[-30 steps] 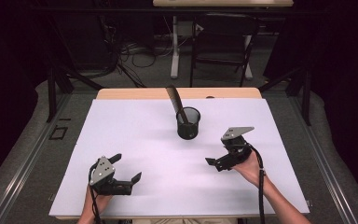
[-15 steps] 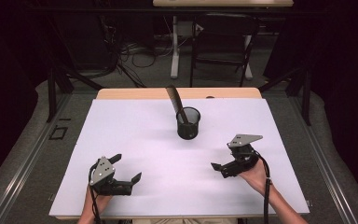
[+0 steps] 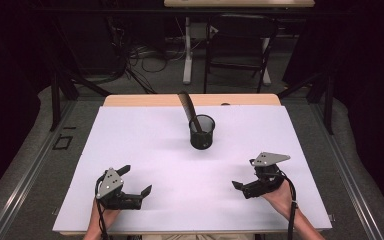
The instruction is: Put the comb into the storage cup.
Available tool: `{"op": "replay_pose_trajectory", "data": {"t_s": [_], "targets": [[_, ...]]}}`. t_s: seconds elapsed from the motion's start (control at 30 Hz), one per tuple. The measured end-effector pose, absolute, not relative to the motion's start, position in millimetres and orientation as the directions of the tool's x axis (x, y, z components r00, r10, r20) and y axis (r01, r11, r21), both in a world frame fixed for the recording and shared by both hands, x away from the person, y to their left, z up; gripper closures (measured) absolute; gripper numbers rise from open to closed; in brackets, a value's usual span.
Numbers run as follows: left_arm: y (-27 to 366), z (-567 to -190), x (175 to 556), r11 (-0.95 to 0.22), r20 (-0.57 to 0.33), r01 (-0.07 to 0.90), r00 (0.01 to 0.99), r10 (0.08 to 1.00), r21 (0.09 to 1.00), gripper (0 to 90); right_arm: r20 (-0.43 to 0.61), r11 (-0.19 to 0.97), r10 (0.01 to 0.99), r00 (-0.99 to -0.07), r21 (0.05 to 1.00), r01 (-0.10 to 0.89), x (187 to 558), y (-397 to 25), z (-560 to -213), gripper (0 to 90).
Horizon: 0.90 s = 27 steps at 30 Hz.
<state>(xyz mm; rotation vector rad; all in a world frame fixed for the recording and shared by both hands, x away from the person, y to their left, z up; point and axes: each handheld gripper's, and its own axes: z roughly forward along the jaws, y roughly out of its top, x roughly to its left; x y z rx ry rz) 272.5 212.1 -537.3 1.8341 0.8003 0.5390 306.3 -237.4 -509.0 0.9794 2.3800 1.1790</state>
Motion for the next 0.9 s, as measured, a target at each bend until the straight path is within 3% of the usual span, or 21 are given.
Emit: {"op": "replay_pose_trajectory", "data": {"t_s": [0.9], "targets": [[213.8,-537.4,268.2,-0.266,0.01,0.275,0.678,0.735,0.924,0.1,0.014,0.374,0.736,-0.677,0.825,0.423,284.6,-254.9,-516.6,0.0]]}}
